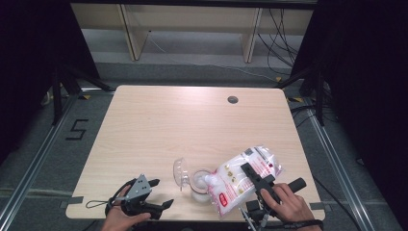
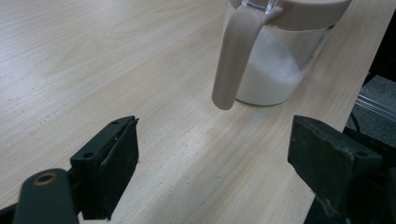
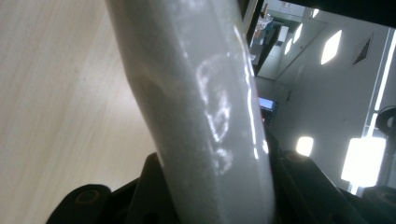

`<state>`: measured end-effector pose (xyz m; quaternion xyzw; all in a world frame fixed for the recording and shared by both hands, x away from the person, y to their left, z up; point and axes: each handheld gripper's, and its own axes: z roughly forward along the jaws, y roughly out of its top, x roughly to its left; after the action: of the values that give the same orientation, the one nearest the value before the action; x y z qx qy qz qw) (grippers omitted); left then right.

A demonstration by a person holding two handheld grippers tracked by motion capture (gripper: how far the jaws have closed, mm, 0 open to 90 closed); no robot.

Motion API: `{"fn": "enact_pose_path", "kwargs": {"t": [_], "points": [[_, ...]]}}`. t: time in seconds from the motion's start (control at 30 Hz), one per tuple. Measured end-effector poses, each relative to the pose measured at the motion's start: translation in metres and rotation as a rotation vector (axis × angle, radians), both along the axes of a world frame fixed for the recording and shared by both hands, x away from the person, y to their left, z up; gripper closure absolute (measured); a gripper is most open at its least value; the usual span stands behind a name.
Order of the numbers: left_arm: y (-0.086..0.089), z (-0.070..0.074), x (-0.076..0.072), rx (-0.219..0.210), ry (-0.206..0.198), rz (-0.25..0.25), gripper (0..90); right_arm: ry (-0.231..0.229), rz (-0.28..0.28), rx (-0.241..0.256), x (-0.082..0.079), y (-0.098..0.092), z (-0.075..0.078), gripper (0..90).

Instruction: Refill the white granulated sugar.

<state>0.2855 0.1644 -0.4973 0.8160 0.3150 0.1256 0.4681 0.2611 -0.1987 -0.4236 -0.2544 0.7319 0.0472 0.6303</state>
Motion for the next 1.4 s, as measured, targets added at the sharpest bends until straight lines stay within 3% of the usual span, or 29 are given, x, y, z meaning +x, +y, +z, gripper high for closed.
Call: {"fn": "enact_pose_path", "kwargs": {"t": [0.03,0.1,0.17,0.37,0.4,0.6,0.7,0.77,0.83,0.9,1.07,1.13,1.4], "points": [[-0.001,0.000,0.000,-0.006,-0.002,0.001,16.2,0.013,0.004,-0.009,0.001,0.000,0.000,71.2],[-0.001,0.000,0.000,-0.005,-0.002,0.002,16.1,0.022,0.000,0.044,0.001,0.000,-0.004,71.2],[-0.001,0.000,0.000,0.004,-0.004,0.001,16.2,0.063,-0.044,0.075,-0.001,-0.002,-0.007,71.2],[-0.001,0.000,-0.001,0.003,-0.002,0.004,16.2,0.049,-0.013,0.050,0.002,-0.002,-0.003,71.3],[-0.001,0.000,0.000,0.003,-0.005,0.002,16.2,0.072,-0.035,0.081,0.001,-0.003,-0.006,71.3],[0.000,0.000,0.000,-0.002,-0.001,0.000,16.2,0.082,-0.044,0.083,0.002,-0.004,-0.007,71.3],[-0.001,0.000,0.000,-0.002,-0.002,0.000,16.2,0.083,-0.005,0.084,0.004,-0.003,-0.007,71.4],[-0.001,0.000,0.000,-0.003,-0.001,0.000,16.2,0.105,-0.028,0.106,0.003,-0.004,-0.009,71.4],[0.000,0.000,0.000,-0.005,-0.007,0.003,16.2,0.107,0.001,0.116,0.005,-0.004,-0.008,71.4],[0.001,0.001,0.000,-0.003,-0.002,0.003,16.2,0.139,-0.012,0.159,0.005,-0.006,-0.010,71.4],[0.001,0.001,0.000,0.001,-0.006,-0.002,16.2,0.140,0.001,0.160,0.007,-0.008,-0.010,71.5],[0.000,0.001,0.000,-0.001,-0.002,0.000,16.2,0.175,-0.029,0.198,0.006,-0.010,-0.013,71.5],[0.001,0.001,0.000,0.001,-0.005,-0.001,16.2,0.167,-0.021,0.190,0.006,-0.010,-0.010,71.5]]}}
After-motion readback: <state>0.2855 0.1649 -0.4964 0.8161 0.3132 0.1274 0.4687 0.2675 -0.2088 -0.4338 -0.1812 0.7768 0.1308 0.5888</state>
